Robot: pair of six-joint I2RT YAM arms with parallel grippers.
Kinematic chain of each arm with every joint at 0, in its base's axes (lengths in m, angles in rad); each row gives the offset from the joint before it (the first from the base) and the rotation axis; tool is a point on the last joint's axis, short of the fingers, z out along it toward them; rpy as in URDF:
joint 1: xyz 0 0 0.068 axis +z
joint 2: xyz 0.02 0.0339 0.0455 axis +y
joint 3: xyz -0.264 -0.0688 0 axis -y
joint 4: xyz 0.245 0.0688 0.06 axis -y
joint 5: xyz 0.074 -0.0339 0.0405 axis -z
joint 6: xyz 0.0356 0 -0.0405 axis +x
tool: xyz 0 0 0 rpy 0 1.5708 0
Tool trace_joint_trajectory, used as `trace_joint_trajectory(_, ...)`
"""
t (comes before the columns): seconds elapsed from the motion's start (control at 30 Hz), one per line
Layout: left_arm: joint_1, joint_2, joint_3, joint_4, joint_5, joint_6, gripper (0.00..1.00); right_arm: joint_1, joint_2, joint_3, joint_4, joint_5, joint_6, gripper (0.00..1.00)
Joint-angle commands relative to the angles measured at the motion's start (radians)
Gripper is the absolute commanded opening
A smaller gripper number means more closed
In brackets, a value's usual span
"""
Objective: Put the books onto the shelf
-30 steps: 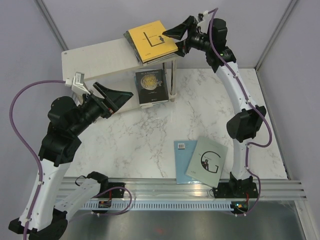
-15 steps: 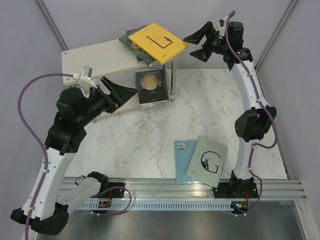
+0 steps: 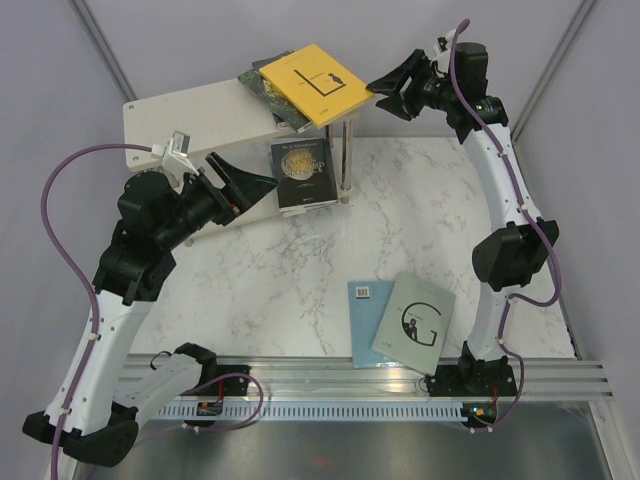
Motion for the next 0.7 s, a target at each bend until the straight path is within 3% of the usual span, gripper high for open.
trace_joint_trajectory(0.0, 0.006, -0.002, 0.025, 0.031, 0.015, 0.053, 0.9, 0.006, -0.047, -0.008, 0.056, 0.005, 0.02, 0.61)
trace_joint_trajectory(0.47, 0.029, -0.002, 0.034, 0.025, 0.039, 0.073, 0.9, 0.099, 0.01, 0.032, 0.13, 0.02, 0.083, 0.33)
trace_joint_trajectory(0.67, 0.048, -0.001, 0.036, 0.022, 0.058, 0.078, 0.9, 0.144, 0.027, 0.039, 0.154, 0.036, 0.106, 0.27)
